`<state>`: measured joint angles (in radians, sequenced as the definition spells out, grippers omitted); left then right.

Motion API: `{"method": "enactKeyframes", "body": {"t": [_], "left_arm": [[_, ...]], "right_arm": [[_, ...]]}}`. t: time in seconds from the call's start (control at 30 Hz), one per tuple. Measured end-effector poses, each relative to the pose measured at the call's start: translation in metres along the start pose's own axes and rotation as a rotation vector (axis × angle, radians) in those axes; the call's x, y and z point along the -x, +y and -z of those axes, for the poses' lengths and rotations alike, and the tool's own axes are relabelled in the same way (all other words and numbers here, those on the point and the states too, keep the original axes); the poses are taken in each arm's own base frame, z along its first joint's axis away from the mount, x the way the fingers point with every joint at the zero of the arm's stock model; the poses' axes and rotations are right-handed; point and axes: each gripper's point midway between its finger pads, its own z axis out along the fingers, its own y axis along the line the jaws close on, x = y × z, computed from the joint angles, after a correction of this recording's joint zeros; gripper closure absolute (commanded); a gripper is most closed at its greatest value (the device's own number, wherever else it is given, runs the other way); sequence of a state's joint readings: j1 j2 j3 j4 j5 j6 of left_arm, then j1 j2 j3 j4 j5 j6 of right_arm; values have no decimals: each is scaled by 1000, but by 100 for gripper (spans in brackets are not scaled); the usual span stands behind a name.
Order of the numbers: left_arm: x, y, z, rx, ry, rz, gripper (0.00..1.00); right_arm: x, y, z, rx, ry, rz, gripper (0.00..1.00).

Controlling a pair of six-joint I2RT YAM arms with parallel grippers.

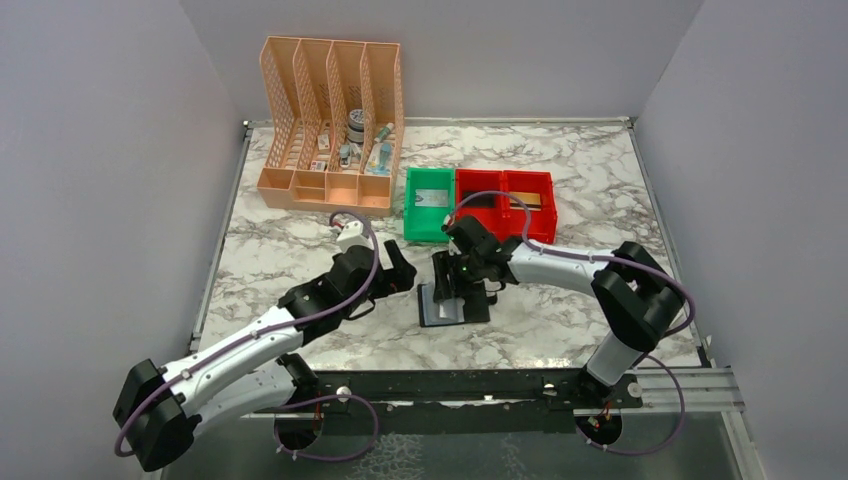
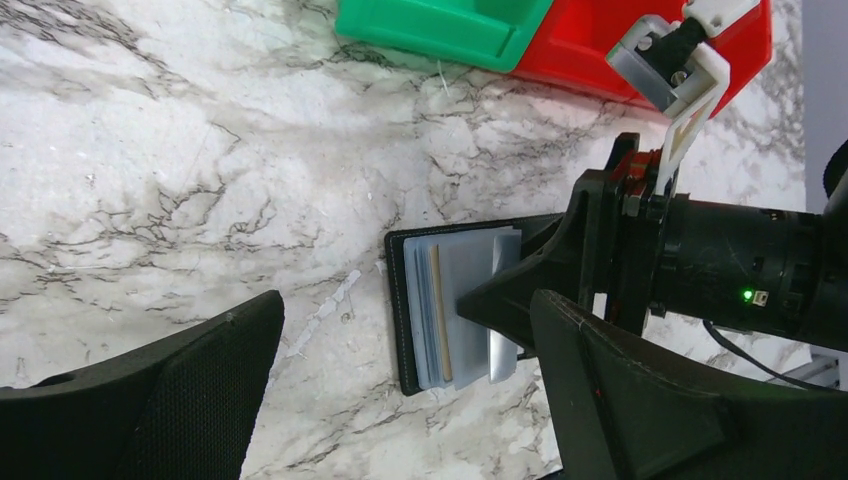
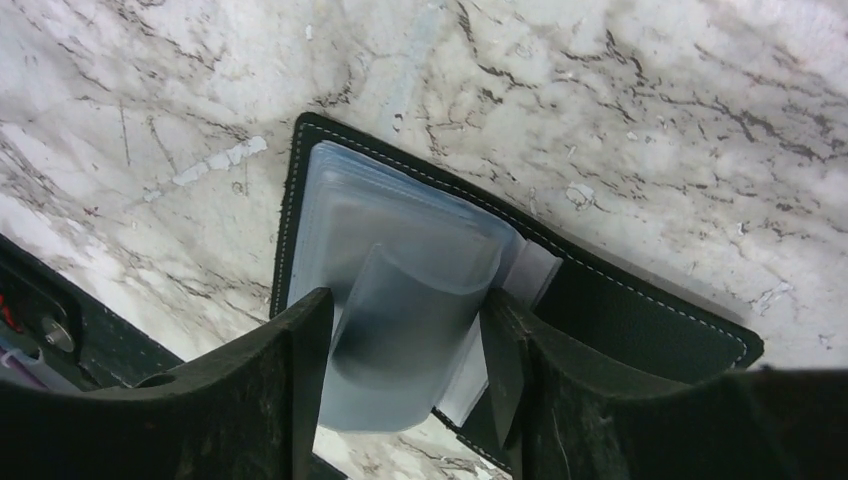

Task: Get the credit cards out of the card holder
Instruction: Remove the credit card from the card holder.

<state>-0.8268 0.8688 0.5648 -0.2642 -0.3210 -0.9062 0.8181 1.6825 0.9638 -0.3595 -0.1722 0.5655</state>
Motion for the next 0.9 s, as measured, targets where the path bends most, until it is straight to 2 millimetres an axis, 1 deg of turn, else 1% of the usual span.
{"method": "enactKeyframes", "body": {"t": [0.07, 0.2, 0.33, 0.43, 0.53, 0.57, 0.63, 0.73, 0.83, 0.9], "left_arm": [[-5, -1, -4, -2, 23, -16, 3], [-20, -4, -15, -19, 86, -52, 4], [-35, -13, -23, -65, 153, -75, 7], [-43, -23, -28, -113, 192, -79, 11], [-51, -36, -31, -176, 231, -75, 14], [-53, -39, -32, -192, 241, -75, 14], [-58, -43, -34, -215, 263, -76, 14], [-64, -46, -35, -233, 290, -81, 14], [-66, -47, -35, -242, 303, -84, 14], [-65, -49, -35, -245, 301, -86, 14]], "right_arm": [[-3, -2, -1, 0, 1, -7, 53], [-3, -6, -1, 21, -18, -34, 56], [-4, -14, 5, 84, -42, -89, 54], [-2, -24, 14, 139, -67, -149, 53], [2, -35, 17, 165, -87, -198, 53], [1, -36, 17, 170, -88, -208, 53], [0, -38, 17, 177, -92, -217, 48], [-1, -38, 21, 172, -99, -220, 46], [1, -46, 26, 118, -120, -221, 47], [4, -55, 31, 56, -140, -216, 53]]}}
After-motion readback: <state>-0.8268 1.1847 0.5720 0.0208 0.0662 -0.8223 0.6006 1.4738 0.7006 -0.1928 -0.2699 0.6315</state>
